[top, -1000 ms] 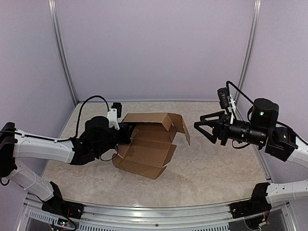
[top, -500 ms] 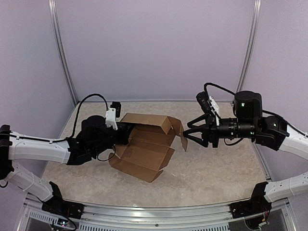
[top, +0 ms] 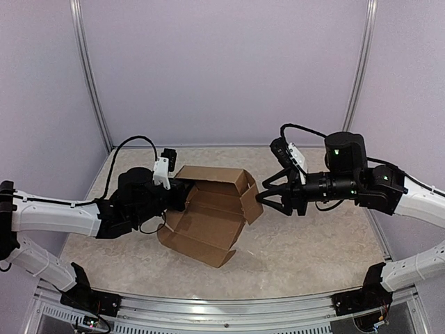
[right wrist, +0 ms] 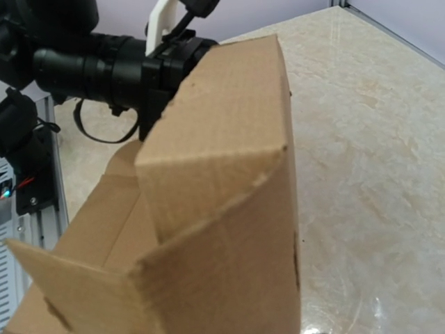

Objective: Fold the paper box

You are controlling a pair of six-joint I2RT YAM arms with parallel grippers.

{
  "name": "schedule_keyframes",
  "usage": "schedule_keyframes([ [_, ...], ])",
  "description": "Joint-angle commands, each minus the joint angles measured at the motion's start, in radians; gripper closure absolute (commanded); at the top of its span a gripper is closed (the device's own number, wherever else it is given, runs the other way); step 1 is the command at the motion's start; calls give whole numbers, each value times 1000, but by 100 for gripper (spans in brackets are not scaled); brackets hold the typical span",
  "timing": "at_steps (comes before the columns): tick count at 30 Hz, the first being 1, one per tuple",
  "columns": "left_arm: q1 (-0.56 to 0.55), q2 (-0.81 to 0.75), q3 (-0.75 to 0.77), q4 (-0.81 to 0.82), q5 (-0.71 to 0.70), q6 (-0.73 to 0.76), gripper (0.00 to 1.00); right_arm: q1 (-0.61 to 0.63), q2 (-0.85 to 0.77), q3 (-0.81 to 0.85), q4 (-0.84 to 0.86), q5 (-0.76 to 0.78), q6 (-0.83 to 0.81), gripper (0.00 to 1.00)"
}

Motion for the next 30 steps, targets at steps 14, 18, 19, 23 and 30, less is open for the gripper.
schedule_keyframes([
  [14,-36,-20,26,-41,8,33,100,34,26,-10,116,138,29,51],
  [18,-39,-11,40,-57,-11,18,100,53,49,-19,143,168,34,51],
  [19,-39,-8,43,-64,-19,10,100,58,55,-21,148,178,36,51],
  [23,-43,-1,62,-98,-56,-8,100,91,78,-30,179,245,41,50],
  [30,-46,8,87,-154,-112,-34,100,124,115,-39,216,390,58,49],
])
